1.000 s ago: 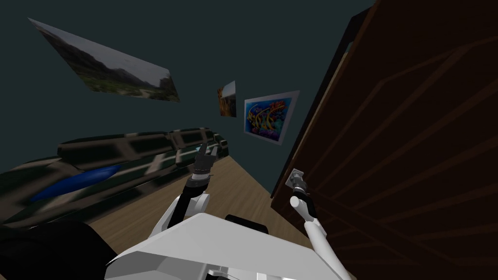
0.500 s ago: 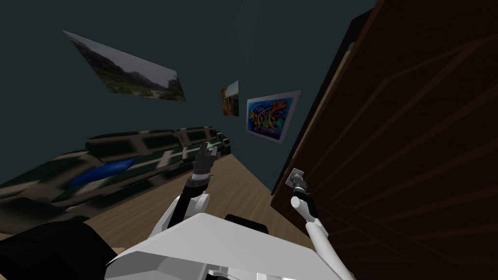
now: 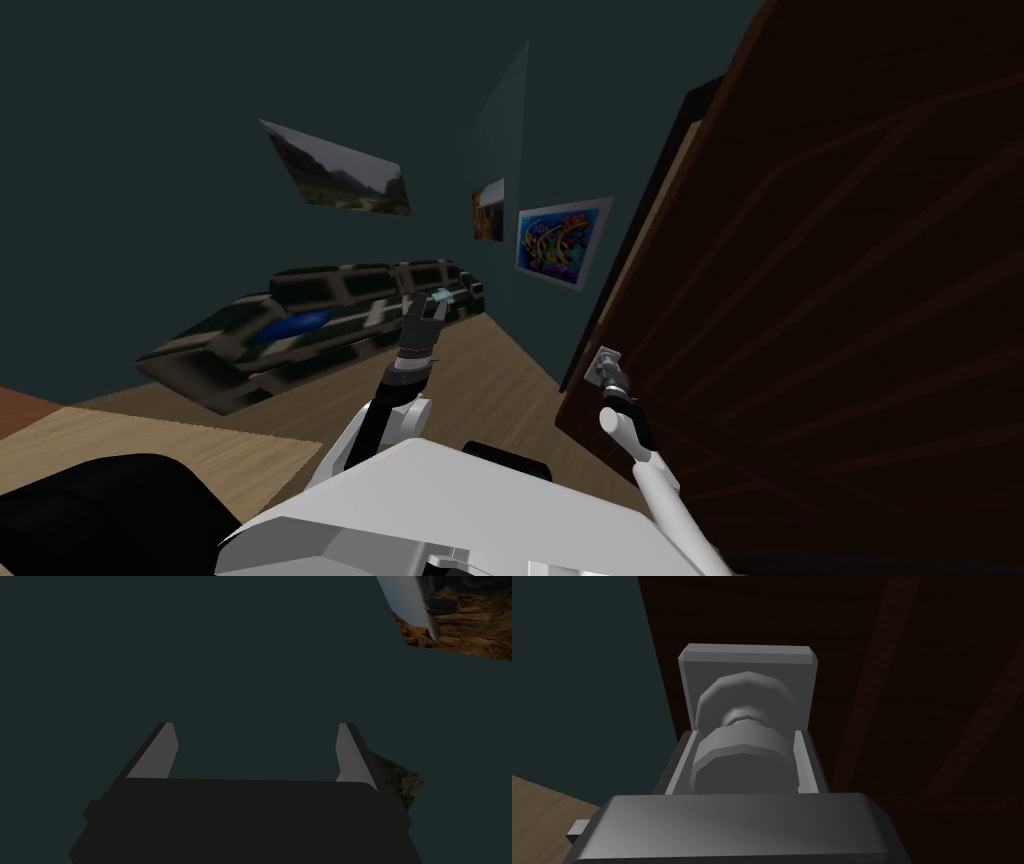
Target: Pull the door open
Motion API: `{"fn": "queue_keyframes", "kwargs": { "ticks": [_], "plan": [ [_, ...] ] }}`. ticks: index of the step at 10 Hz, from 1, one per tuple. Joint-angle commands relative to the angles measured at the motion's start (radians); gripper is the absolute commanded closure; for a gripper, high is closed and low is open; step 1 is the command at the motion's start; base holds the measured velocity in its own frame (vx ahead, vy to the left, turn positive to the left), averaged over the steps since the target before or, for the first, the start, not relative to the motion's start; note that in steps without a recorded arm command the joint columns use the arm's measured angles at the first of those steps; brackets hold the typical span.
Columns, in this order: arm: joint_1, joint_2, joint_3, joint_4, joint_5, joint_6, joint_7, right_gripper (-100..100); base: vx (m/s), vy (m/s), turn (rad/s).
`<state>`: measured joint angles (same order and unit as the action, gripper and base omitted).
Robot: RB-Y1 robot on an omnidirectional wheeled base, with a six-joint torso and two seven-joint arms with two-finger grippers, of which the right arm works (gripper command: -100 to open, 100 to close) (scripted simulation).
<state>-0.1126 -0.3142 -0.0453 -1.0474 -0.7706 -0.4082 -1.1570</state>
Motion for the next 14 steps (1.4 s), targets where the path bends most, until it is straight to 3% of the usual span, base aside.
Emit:
{"fn": "queue_keyframes", "kwargs": {
  "ticks": [1, 3, 11, 14],
  "plan": [
    [0.003, -0.013, 0.019, -0.012, 0.000, 0.003, -0.021, 100, -0.255, -0.045, 0.148],
    [0.007, -0.015, 0.021, -0.012, -0.001, 0.007, -0.022, 100, -0.167, -0.037, 0.072],
    [0.051, -0.076, 0.121, -0.071, 0.007, 0.002, -0.102, 100, -0.216, -0.045, 0.114],
    [0.057, -0.083, 0.131, -0.076, 0.007, 0.005, -0.109, 100, -0.165, -0.043, 0.059]
  ]
}}
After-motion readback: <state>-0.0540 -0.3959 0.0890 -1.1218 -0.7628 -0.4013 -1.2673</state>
